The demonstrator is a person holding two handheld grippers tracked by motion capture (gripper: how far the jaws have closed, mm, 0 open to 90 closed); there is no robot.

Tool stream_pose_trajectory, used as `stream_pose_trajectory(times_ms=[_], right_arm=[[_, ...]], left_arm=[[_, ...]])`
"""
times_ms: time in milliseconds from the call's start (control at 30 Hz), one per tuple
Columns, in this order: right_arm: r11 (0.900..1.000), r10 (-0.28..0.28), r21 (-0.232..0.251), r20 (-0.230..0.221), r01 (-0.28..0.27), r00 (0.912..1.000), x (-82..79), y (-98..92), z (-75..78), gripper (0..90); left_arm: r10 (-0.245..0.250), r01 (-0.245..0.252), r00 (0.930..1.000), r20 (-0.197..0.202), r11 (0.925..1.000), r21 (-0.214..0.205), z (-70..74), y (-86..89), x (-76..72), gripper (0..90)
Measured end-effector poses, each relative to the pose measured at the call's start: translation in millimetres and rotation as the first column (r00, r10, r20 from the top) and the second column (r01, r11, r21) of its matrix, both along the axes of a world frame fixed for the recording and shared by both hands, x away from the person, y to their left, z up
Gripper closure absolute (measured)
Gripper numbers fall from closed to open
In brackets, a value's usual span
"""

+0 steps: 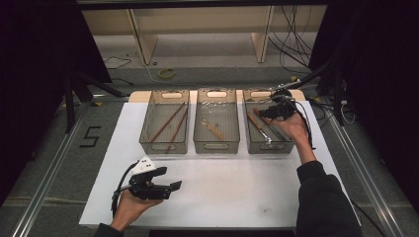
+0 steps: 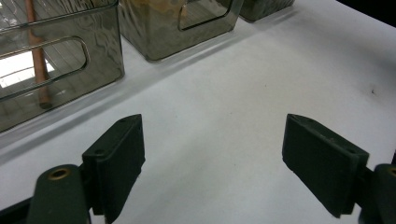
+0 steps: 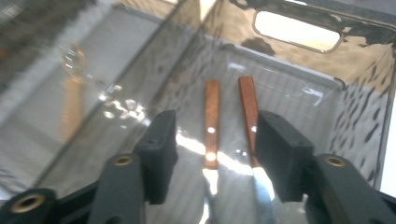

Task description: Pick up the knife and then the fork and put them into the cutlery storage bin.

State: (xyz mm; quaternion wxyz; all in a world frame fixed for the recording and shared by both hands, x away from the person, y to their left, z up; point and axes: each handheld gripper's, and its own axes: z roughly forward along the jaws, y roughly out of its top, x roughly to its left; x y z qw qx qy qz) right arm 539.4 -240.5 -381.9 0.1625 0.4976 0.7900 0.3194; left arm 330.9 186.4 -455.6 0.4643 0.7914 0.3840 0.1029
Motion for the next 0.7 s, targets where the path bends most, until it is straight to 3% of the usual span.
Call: stream_pose_trajectory(times_ms=[167, 300, 700], right_arm=[[0.9976, 0.029, 0.062, 0.055, -0.032, 0.9981, -19.8, 0.9, 9.3, 39.6], [0.9912, 0.057, 0.115, 0.067, -0.065, 0.9961, -35.5, 5.3, 12.8, 35.8], [0.9745, 0.129, 0.168, 0.123, -0.149, 0.984, -84.6, 23.1, 17.9, 30.8]], left_arm=[[0.007, -0.007, 1.0, 0.005, 0.9999, -0.007, -0.3, 0.5, 0.4, 20.5], [0.008, -0.008, 1.0, 0.005, 0.9999, -0.009, -0.3, 0.8, 0.4, 20.5], [0.002, -0.002, 1.0, 0.006, 0.9995, -0.031, 0.1, 2.9, 0.9, 20.5]])
